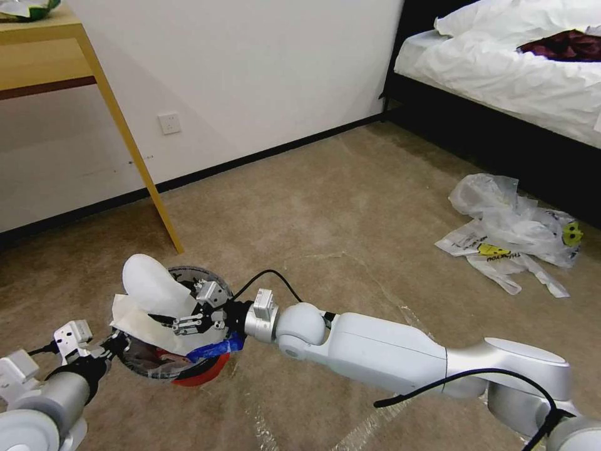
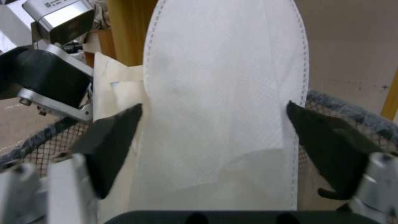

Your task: Pick up the trash bin and place the garbage on the floor into it.

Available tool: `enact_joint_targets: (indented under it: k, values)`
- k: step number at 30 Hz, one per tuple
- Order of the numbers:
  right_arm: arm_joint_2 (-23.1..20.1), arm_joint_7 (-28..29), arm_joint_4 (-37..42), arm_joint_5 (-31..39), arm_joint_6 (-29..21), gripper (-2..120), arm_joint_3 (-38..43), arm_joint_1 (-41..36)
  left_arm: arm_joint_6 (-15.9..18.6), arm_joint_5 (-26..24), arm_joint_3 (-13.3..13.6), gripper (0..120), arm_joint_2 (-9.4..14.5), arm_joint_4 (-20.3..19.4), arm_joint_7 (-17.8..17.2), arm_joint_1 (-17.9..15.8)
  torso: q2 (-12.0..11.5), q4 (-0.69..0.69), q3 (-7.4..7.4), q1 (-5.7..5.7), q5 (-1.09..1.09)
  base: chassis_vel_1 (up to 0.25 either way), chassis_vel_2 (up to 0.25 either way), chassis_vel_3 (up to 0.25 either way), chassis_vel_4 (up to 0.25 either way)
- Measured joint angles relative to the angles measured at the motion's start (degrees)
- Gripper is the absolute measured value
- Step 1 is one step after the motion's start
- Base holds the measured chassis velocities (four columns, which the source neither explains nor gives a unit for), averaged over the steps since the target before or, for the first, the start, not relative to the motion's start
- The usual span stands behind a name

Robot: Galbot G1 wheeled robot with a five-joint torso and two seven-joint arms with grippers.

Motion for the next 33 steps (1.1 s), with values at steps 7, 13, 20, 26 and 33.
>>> enact_joint_targets:
  k: [7,13,20,26,33]
  values:
    - [-0.28,0.18,0.62,0.02,-0.14,92,0.18,0.23,0.00,0.19,0.00,2,-0.06,0.08,0.01,0.02,0.00,0.00,0.00,0.00,0.00,0.000,0.000,0.000,0.000]
    - [-0.59,0.23,0.93,0.04,-0.21,90,0.51,0.43,0.00,0.63,0.08,2,-0.11,0.31,0.16,-0.04,0.00,0.00,0.00,0.00,0.00,0.000,0.000,0.000,0.000]
    - [-1.02,0.43,1.46,0.10,-0.26,88,0.77,0.88,0.01,0.90,0.04,2,-0.11,0.45,0.41,-0.09,0.00,0.00,0.00,0.00,0.00,0.000,0.000,0.000,0.000]
    - [-1.59,0.81,2.05,0.14,-0.38,87,1.22,1.04,0.01,0.90,-0.11,2,-0.01,0.51,0.43,-0.13,0.00,0.00,0.00,0.00,0.00,0.000,0.000,0.000,0.000]
    - [-1.68,1.37,2.40,0.14,-0.60,87,1.53,0.86,0.01,0.90,-0.10,2,-0.08,0.51,0.45,-0.17,0.00,0.00,0.00,0.00,-0.01,0.000,0.000,0.000,0.000]
